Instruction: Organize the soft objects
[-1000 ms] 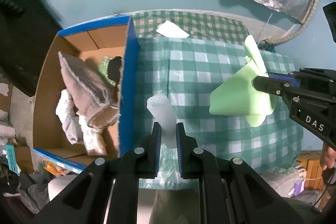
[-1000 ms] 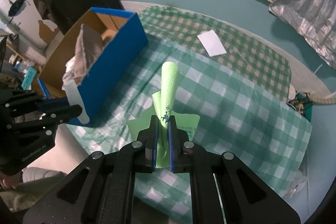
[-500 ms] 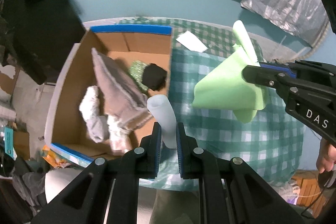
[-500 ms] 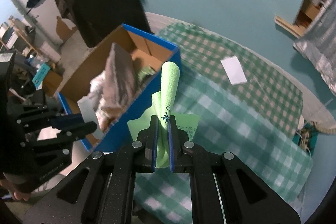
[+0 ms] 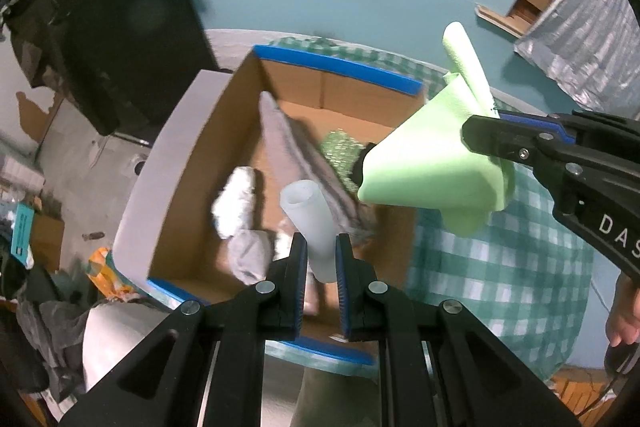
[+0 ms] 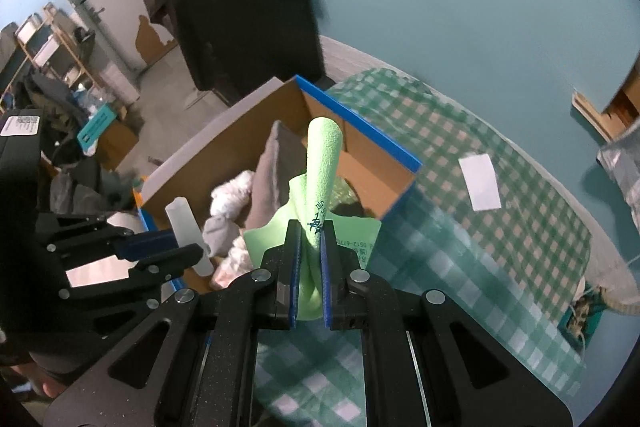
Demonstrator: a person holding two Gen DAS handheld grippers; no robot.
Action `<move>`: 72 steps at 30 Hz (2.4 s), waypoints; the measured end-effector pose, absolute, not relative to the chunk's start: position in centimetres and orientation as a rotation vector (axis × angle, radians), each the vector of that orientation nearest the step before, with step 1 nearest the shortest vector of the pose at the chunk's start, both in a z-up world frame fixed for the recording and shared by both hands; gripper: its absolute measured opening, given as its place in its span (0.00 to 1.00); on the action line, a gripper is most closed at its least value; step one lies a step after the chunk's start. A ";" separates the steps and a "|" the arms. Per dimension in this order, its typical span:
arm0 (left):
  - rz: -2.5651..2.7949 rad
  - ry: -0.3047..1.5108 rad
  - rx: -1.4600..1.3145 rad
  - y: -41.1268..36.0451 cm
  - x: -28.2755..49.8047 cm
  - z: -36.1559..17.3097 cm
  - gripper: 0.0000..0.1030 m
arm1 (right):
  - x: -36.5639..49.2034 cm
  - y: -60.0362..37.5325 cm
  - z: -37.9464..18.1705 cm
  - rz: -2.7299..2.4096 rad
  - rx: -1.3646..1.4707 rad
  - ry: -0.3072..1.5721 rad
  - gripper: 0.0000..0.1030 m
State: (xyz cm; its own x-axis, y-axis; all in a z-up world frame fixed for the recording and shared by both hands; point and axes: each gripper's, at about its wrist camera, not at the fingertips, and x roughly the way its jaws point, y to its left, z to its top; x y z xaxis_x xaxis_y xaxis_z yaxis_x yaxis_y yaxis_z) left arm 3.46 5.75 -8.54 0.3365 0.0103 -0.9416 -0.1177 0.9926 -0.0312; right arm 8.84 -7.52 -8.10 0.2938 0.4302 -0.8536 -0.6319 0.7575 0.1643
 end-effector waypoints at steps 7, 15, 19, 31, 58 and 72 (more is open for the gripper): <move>0.133 1.242 -0.117 9.0 4.6 -10.0 0.13 | 10.0 -4.6 -9.8 0.722 -0.243 1.089 0.07; 0.184 1.271 -0.104 11.1 6.1 -12.4 0.21 | 11.5 -2.4 -12.0 0.705 -0.222 1.129 0.09; 0.205 1.291 -0.115 12.0 6.3 -13.3 0.36 | 11.8 -1.8 -12.2 0.700 -0.220 1.144 0.16; 0.237 1.250 -0.112 13.0 4.9 -11.1 0.59 | 11.2 -2.6 -10.0 0.658 -0.195 1.116 0.52; 0.193 1.081 -0.087 8.8 0.0 -0.8 0.87 | 6.2 -9.8 -1.8 0.539 -0.110 0.997 0.56; 0.182 1.038 -0.048 6.2 -1.2 1.3 0.88 | 3.5 -14.2 -0.2 0.442 -0.025 0.960 0.56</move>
